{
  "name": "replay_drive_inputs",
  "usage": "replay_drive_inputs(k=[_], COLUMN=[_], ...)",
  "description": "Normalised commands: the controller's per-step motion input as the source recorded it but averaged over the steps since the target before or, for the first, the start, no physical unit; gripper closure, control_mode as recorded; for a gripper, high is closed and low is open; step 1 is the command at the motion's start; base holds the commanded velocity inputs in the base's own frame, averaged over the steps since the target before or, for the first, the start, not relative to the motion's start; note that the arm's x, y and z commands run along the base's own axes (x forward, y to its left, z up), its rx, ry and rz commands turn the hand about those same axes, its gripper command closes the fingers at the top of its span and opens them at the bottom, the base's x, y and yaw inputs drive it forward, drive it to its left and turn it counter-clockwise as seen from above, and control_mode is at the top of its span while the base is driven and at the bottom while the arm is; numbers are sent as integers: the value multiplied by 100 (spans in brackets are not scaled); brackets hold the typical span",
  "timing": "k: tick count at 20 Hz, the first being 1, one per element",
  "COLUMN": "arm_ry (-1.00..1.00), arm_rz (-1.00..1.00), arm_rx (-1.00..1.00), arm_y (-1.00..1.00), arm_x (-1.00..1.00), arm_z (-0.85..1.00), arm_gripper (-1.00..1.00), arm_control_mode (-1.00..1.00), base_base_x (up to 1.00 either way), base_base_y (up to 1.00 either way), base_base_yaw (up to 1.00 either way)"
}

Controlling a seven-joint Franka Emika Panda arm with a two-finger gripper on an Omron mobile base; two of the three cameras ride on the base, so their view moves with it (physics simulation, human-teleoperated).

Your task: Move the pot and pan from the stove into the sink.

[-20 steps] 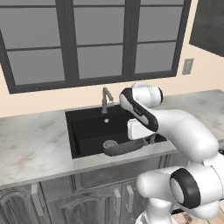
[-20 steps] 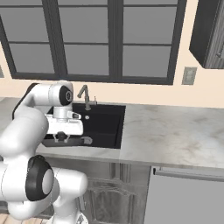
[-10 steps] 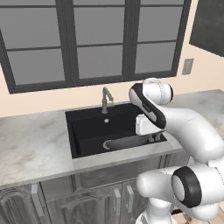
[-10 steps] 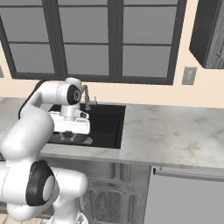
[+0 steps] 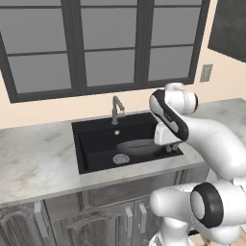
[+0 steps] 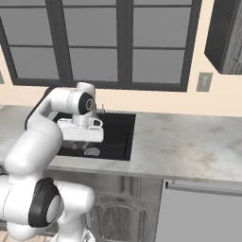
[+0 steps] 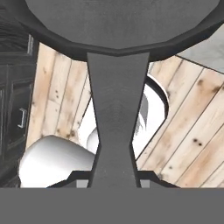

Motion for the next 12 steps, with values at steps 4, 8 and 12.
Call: replay_drive_inputs(k=[4, 8, 12], arm_ry=[-34, -27, -22], arm_rz=[5, 5, 5], arm_rx=[1, 1, 0], arm_y=[-7, -1, 0], arm_x=[-2, 13, 25], arm_z=[-3, -10, -13], arm_gripper=[100, 100, 100], arm_control_mode=[-100, -100, -100], base_base_x=[0, 0, 0], base_base_y=[0, 0, 0], base_base_yaw=[0, 0, 0])
